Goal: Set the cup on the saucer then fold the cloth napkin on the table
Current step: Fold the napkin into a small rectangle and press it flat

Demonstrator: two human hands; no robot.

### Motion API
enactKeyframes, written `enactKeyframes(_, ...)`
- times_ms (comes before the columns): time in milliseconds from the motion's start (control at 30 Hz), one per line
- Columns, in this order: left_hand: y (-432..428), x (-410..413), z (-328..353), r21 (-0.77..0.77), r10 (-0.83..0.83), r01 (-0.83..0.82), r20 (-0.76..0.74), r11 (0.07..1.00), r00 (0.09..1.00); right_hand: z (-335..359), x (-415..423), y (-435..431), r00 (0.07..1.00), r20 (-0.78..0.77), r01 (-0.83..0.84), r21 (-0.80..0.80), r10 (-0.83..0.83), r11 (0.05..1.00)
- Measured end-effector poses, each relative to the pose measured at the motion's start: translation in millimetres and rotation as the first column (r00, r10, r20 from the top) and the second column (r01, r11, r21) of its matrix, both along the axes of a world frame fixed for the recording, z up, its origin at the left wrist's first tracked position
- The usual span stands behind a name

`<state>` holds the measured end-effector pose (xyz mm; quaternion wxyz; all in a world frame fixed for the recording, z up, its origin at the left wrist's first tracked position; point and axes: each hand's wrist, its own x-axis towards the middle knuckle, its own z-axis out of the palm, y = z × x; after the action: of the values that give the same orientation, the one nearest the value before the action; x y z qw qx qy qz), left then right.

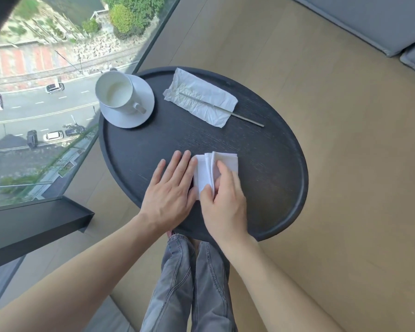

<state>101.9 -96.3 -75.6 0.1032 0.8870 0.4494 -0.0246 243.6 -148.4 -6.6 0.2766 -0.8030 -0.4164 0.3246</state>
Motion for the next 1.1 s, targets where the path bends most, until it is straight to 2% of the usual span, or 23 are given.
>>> enactKeyframes(133, 3, -2, 2, -0.067, -0.004, 0.002, -0.025, 0.998, 1.0, -16, -16, 10, 0.994, 0.074, -0.075, -0.098, 0.082, 0.992)
enactKeyframes(233, 3, -4, 4, -0.107, 0.035, -0.033, 0.016, 0.994, 0.999, -26, -19, 13, 0.982, 0.102, -0.145, -0.155, 0.161, 0.977)
enactKeyframes(400, 4, 1, 15, -0.128, 0.126, -0.103, 0.187, 0.986, 0.974, -28, -10, 7, 0.981, -0.021, -0.196, -0.124, 0.195, 0.973)
enactKeyframes(433, 3, 5, 17, -0.116, 0.112, -0.088, 0.215, 0.989, 0.97, -26, -6, 5, 0.984, -0.003, -0.18, -0.073, 0.181, 0.981)
enactKeyframes(500, -3, 18, 19, -0.093, 0.065, -0.043, 0.242, 0.995, 0.968, -27, 2, -1, 0.963, 0.217, -0.169, 0.032, 0.159, 0.985)
enactKeyframes(533, -6, 25, 17, -0.087, 0.044, -0.024, 0.233, 0.996, 0.972, -29, 8, -3, 0.93, 0.335, -0.176, 0.053, 0.149, 0.983)
enactKeyframes(600, -11, 35, 11, -0.081, 0.033, -0.019, 0.17, 0.997, 0.985, -35, 20, -4, 0.875, 0.439, -0.233, 0.006, 0.206, 0.973)
enactKeyframes(733, -13, 34, -10, -0.122, 0.071, -0.064, 0.061, 0.991, 0.996, -58, 42, -9, 0.765, 0.464, -0.393, -0.213, 0.447, 0.894)
enactKeyframes(833, -12, 32, -18, -0.157, 0.063, -0.052, 0.065, 0.986, 0.996, -67, 51, -13, 0.717, 0.445, -0.459, -0.277, 0.536, 0.844)
enactKeyframes(1000, -6, 31, -5, -0.242, 0.046, -0.039, 0.025, 0.97, 0.999, -57, 58, -6, 0.667, 0.472, -0.492, -0.304, 0.577, 0.816)
enactKeyframes(1100, 10, 32, 14, -0.197, 0.031, -0.02, 0.053, 0.98, 0.998, -41, 67, 14, 0.667, 0.51, -0.48, -0.263, 0.543, 0.837)
